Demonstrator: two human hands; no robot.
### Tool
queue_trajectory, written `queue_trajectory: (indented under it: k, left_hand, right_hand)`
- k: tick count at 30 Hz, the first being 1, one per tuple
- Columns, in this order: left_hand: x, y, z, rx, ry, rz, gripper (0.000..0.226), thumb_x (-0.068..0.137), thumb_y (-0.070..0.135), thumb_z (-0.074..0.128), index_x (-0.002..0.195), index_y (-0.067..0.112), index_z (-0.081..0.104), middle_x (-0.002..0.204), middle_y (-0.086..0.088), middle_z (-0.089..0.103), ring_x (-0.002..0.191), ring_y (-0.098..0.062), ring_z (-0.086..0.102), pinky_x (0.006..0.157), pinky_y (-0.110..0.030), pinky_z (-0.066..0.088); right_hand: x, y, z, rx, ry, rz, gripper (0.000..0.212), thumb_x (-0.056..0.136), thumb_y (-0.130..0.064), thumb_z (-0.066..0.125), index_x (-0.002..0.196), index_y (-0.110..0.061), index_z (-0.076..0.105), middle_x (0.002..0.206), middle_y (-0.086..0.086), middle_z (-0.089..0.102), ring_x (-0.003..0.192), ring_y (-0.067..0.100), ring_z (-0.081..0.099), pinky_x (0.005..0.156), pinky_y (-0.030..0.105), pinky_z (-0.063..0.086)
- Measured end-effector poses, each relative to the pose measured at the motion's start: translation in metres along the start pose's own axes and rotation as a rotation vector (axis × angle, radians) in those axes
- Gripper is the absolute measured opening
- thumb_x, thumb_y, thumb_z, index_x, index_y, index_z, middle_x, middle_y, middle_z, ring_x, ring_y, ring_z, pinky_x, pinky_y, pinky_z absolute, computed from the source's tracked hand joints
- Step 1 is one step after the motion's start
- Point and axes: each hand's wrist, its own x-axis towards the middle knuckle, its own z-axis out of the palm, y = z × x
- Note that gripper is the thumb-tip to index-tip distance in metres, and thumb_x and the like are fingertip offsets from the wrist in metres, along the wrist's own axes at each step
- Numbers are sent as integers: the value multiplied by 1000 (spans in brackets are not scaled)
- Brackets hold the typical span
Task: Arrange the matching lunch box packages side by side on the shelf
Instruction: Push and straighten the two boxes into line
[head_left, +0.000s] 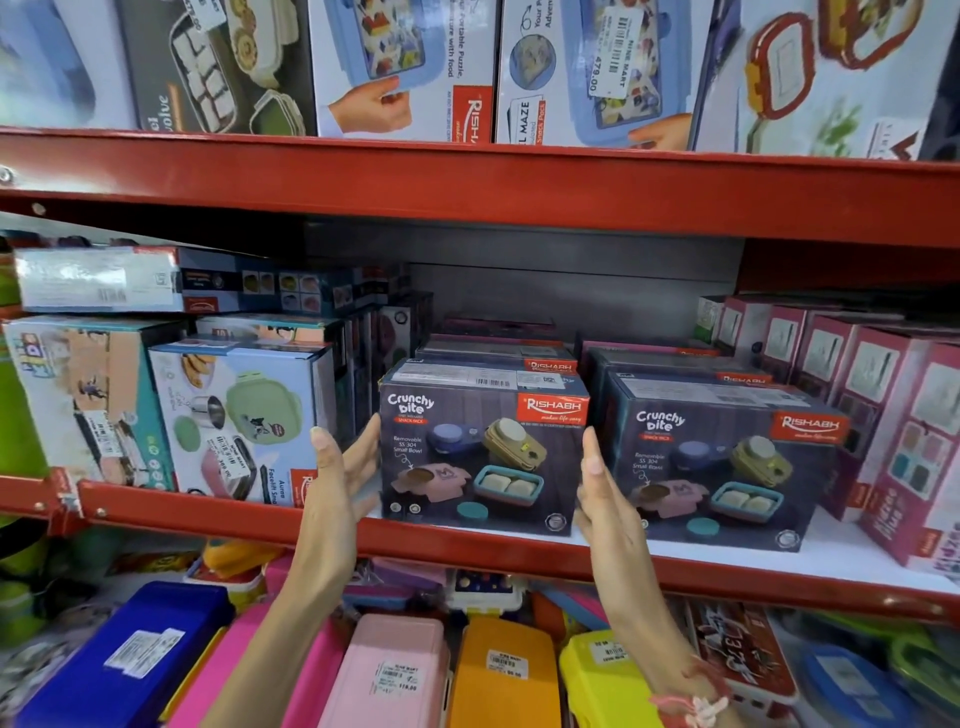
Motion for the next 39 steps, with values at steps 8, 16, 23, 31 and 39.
queue_trajectory:
  k: [8, 16, 23, 31, 39]
  left_hand:
    - [-15, 13, 0, -20, 107, 0, 78, 82, 71, 10, 133, 32, 54, 119, 16, 63, 109, 2, 57, 94, -31, 43]
    - [-25, 4, 9, -13, 186, 16, 70, 86, 66, 15, 134, 32, 53, 132, 6, 60, 121, -9, 55, 108, -39, 39]
    - [-39, -3, 37, 86, 537, 115, 35, 97, 43, 32, 114, 34, 61, 126, 4, 61, 121, -16, 55, 105, -47, 43]
    - [-81, 17, 161, -63, 96, 135, 28, 98, 19, 44, 102, 28, 70, 105, 15, 72, 101, -4, 66, 89, -26, 52]
    - [-74, 23, 206, -141, -22, -55, 45, 98, 44, 22, 140, 38, 38, 143, 26, 35, 129, 10, 29, 94, 4, 18]
  right_hand:
    - [-19, -7, -2, 3, -18, 2, 76, 75, -79, 35, 145, -53, 23, 129, -52, 25, 140, -9, 23, 121, 37, 22]
    - [-26, -9, -6, -79, -61, -35, 67, 86, -62, 36, 148, -49, 16, 151, -26, 24, 145, 3, 23, 119, 29, 23]
    - [-29, -6, -40, -62, 64, -153, 53, 89, -57, 41, 139, -40, 45, 141, -31, 44, 126, -22, 37, 97, 2, 33]
    - [-24, 26, -109, -13, 496, -213, 26, 97, -35, 47, 114, -26, 64, 119, -7, 67, 116, 11, 60, 100, 30, 47]
    - [-10, 19, -156, -68, 616, -149, 35, 99, -35, 43, 133, -26, 49, 139, -4, 46, 118, 4, 46, 101, 28, 33]
